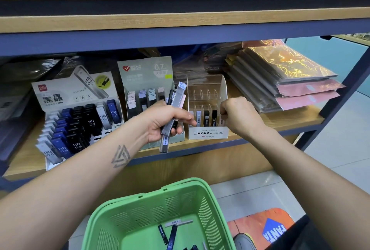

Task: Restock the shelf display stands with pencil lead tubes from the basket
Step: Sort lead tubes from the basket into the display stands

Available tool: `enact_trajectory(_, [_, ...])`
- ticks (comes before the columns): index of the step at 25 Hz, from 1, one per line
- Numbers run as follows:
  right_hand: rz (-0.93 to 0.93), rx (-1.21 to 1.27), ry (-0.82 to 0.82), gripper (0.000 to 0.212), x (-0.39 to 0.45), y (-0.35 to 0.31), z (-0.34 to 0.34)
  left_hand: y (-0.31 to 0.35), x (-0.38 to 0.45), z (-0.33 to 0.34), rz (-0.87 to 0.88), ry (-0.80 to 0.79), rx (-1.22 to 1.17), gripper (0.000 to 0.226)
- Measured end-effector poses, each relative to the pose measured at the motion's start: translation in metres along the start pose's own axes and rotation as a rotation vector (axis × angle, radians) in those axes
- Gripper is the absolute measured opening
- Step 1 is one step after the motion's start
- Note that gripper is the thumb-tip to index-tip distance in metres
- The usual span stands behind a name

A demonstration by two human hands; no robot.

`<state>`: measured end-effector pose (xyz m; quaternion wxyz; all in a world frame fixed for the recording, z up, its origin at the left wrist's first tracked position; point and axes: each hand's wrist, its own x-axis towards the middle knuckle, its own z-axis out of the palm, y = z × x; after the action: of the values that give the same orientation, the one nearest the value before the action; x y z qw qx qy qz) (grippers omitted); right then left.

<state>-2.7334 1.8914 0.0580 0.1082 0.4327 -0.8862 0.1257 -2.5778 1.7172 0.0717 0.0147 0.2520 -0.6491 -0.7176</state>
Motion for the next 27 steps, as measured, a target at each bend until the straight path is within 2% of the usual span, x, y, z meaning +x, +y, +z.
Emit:
enact_trajectory(6, [-0.007, -0.09, 0.092, 0.018, 0.0, 0.001, 0.002, -0.001, -0.001, 0.0, -0.004, -0.009, -0.006, 0.032])
enact_trajectory(12, [0.027, 0.017, 0.153, 0.019, 0.003, 0.003, -0.004, -0.004, -0.002, 0.006, -0.048, -0.062, -0.035, 0.026])
enact_trajectory(14, [0.043, 0.281, 0.118, 0.017, 0.004, -0.008, -0.012, -0.004, -0.004, 0.008, -0.065, -0.106, -0.066, 0.019])
enact_trajectory(17, [0.095, 1.007, -0.23, 0.023, 0.001, -0.031, -0.023, -0.005, -0.009, 0.008, -0.074, -0.171, -0.12, 0.02])
enact_trajectory(18, [0.098, 1.133, -0.316, 0.026, 0.001, -0.037, -0.023, -0.006, -0.01, 0.008, -0.071, -0.193, -0.133, 0.022])
enact_trajectory(20, [0.085, 1.227, -0.366, 0.026, 0.001, -0.047, -0.021, -0.006, -0.014, 0.006, -0.059, -0.235, -0.147, 0.023])
enact_trajectory(23, [0.159, 1.329, -0.322, 0.021, 0.004, -0.053, -0.018, -0.005, -0.017, 0.003, -0.038, -0.248, -0.141, 0.028])
enact_trajectory(27, [0.2, 1.468, -0.377, 0.006, 0.007, -0.055, -0.017, -0.003, -0.019, 0.0, -0.034, -0.218, -0.136, 0.026])
